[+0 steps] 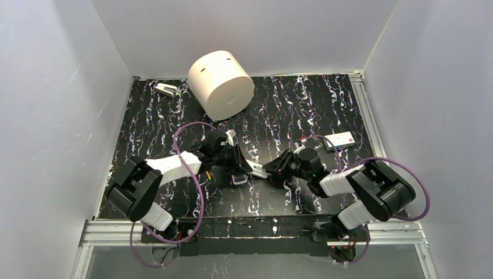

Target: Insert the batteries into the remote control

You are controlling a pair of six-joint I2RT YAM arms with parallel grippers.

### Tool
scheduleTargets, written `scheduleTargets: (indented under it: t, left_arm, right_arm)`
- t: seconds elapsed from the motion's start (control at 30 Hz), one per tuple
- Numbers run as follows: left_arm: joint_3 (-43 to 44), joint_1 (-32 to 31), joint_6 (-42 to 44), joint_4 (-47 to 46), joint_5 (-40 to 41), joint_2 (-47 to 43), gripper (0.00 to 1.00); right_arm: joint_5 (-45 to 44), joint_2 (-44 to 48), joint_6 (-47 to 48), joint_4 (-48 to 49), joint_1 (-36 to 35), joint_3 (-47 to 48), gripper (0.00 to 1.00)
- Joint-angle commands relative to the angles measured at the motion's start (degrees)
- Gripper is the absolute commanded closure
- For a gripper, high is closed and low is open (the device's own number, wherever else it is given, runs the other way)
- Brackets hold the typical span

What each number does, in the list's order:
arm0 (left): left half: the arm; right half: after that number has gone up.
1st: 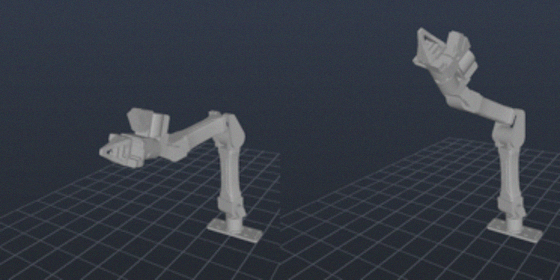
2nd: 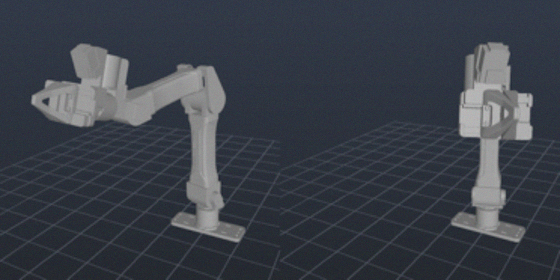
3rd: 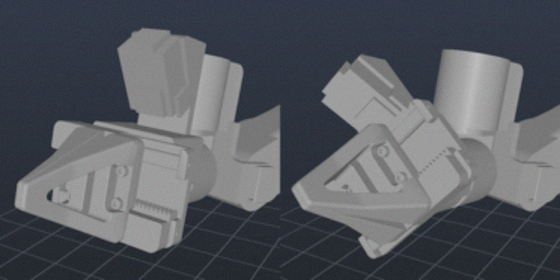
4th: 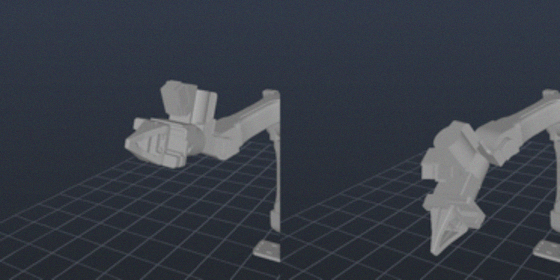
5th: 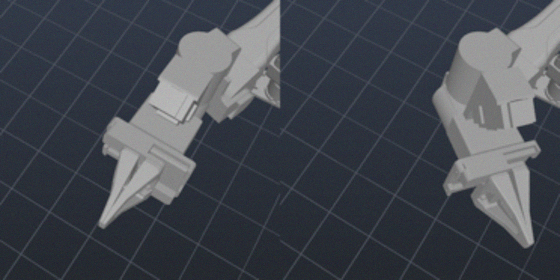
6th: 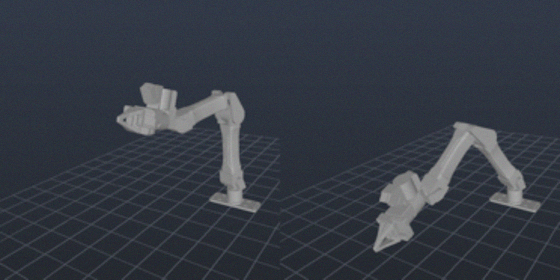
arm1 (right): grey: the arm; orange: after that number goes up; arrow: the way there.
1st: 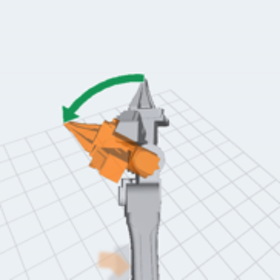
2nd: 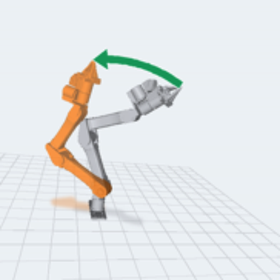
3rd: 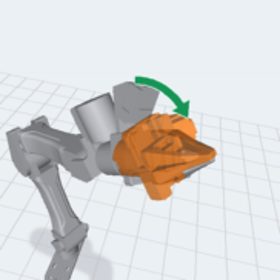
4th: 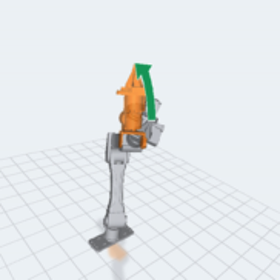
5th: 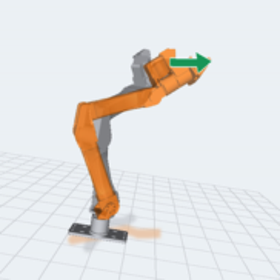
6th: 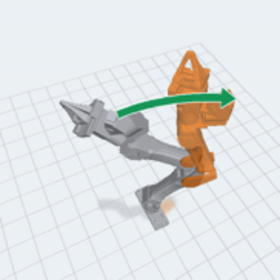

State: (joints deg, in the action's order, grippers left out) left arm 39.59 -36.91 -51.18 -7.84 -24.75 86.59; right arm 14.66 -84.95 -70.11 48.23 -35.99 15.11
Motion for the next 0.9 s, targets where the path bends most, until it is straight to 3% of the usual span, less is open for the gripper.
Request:
scheduleTargets:
  t: [0.0, 0.23, 0.57, 0.87]
  left_arm:
    - [-1.0, -2.6, 2.1, 10.7, 7.5, 3.0, 1.0]
    - [-0.6, -2.6, 2.1, 12.1, 8.4, 2.6, 1.0]
    - [4.1, -2.6, 4.5, 19.2, 8.2, 0.5, 1.0]
    - [13.2, -2.6, 7.6, 27.8, 9.4, 1.7, 1.0]
  right_arm:
    - [6.6, 5.1, -3.4, 13.8, -2.0, 2.4, 0.62]
    - [4.9, 8.1, -0.9, 6.4, -1.4, 2.8, 0.62]
    - [-7.6, 14.9, 11.4, -24.7, 2.1, 8.0, 0.6]
    - [-14.4, 14.0, 21.9, -37.8, 5.0, 12.3, 0.57]
